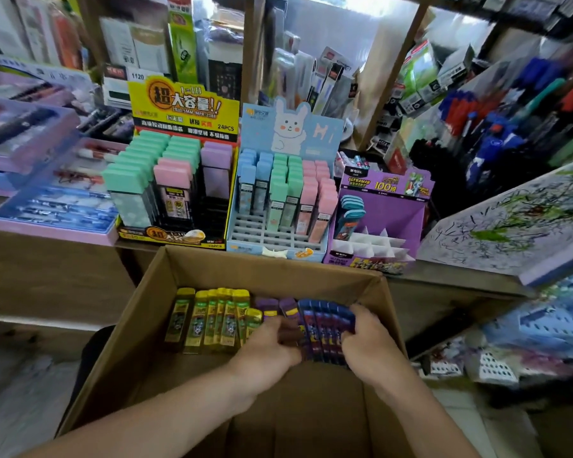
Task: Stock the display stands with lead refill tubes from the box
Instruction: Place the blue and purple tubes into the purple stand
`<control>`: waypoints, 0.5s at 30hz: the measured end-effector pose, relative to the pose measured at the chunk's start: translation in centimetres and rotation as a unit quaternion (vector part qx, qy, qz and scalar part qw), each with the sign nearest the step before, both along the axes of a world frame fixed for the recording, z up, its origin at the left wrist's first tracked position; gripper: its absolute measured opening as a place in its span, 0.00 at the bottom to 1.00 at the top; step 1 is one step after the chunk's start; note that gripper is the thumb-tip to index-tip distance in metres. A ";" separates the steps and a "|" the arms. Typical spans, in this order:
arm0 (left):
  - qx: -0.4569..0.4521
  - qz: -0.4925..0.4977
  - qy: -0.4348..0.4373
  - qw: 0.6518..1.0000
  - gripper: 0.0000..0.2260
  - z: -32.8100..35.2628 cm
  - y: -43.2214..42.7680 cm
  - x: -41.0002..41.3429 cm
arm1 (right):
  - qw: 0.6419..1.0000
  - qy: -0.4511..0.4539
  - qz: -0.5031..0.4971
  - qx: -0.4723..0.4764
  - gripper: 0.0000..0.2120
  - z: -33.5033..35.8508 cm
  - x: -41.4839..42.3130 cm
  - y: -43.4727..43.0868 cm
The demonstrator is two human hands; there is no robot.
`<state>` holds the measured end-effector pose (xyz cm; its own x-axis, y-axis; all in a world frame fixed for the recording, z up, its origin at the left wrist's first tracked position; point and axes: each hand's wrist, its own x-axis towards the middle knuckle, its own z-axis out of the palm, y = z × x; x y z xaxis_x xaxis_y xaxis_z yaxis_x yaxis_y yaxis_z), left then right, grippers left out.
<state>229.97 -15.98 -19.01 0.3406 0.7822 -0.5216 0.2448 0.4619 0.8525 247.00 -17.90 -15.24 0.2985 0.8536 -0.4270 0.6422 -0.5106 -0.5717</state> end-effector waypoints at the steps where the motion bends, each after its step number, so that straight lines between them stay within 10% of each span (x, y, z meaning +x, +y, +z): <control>1: 0.000 -0.003 -0.003 1.000 0.17 0.1 0.1 0.3 | 1.000 0.002 -0.007 0.009 0.15 0.0 0.0 0.0; 15: -0.136 0.126 -0.143 0.972 0.18 -1.7 1.0 1.6 | 0.986 0.122 -0.118 -0.004 0.19 -2.6 0.7 0.0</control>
